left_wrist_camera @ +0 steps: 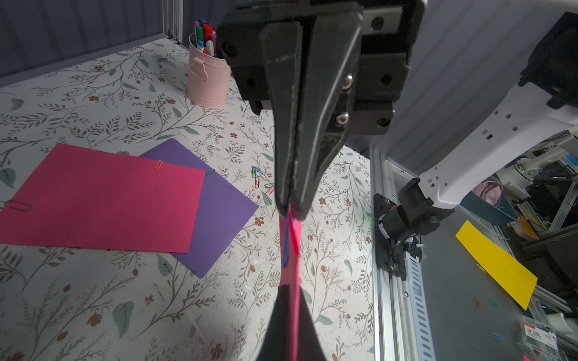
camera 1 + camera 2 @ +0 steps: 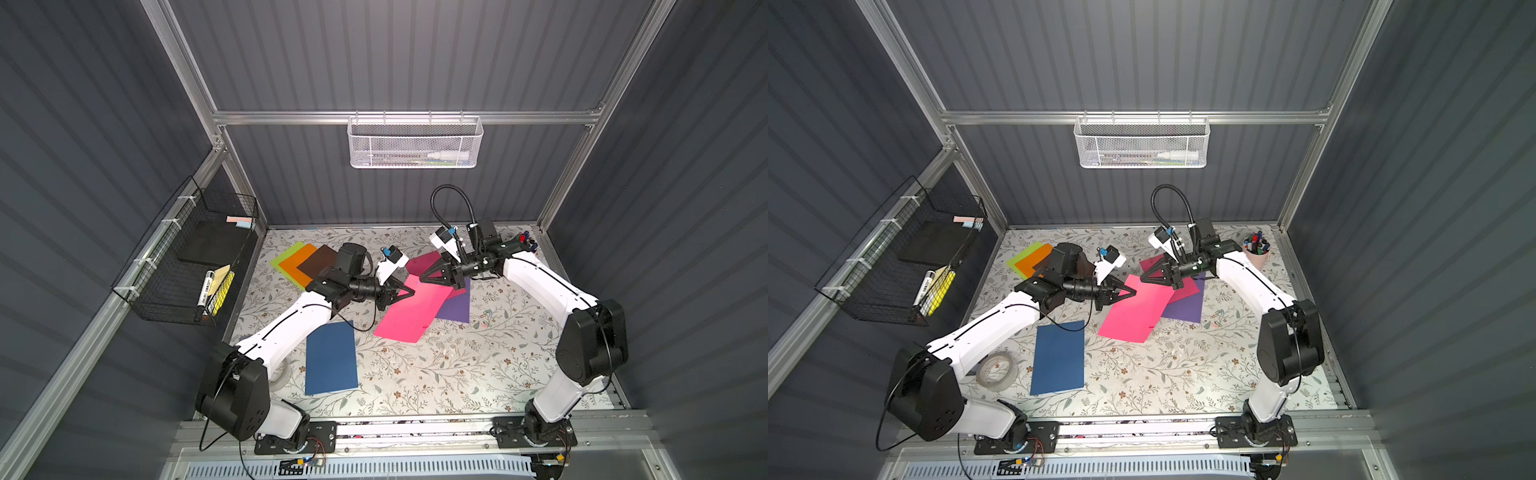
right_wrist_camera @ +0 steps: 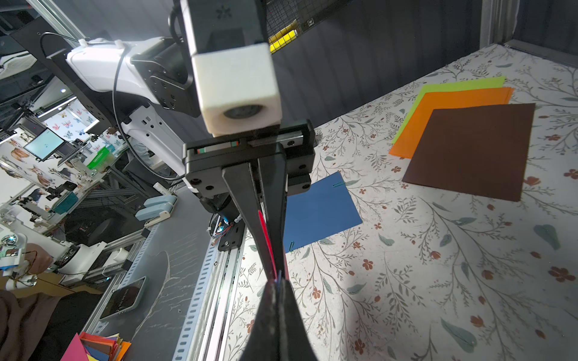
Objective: Unclip the paperclips from the documents
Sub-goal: Remove the paper clip from the document.
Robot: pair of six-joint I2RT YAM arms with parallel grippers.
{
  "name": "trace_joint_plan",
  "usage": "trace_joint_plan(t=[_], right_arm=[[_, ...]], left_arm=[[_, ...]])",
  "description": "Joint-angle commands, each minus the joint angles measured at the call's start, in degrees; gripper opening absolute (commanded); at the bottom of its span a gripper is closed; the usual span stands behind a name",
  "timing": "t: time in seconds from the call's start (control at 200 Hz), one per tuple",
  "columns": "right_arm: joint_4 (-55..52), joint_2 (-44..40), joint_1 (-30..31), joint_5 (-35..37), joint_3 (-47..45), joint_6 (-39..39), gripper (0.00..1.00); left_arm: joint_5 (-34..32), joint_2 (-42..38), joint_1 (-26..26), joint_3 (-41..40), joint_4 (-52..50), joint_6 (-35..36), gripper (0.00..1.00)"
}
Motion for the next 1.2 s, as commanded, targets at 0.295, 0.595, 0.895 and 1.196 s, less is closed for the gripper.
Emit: trace_joint_plan(t=[0.295,0.595,0.895,1.196], right_arm=[[2.3,-2.0,-2.4,-2.8,0.3,-0.9,0.05],[2.3,-2.6,-2.9,-2.7,0.1,-1.2,0.05],[2.4,-2.9,-3.8,-3.0,0.0,-1.2,0.06],[2.5,-3.1,-4.1,-3.0,0.0,-1.2,0.07]], left_arm=[[0.5,1.8,-0.6,0.7,-6.6,1.9,0.0],[0.2,2.3,-0.9,0.9,-7.3,2.2,0.0],[-0.2,2.9,-1.1,1.2,-8.1,2.4,0.0],[-0.7,3.3,-1.3,1.5,-8.6,2.6,0.0]])
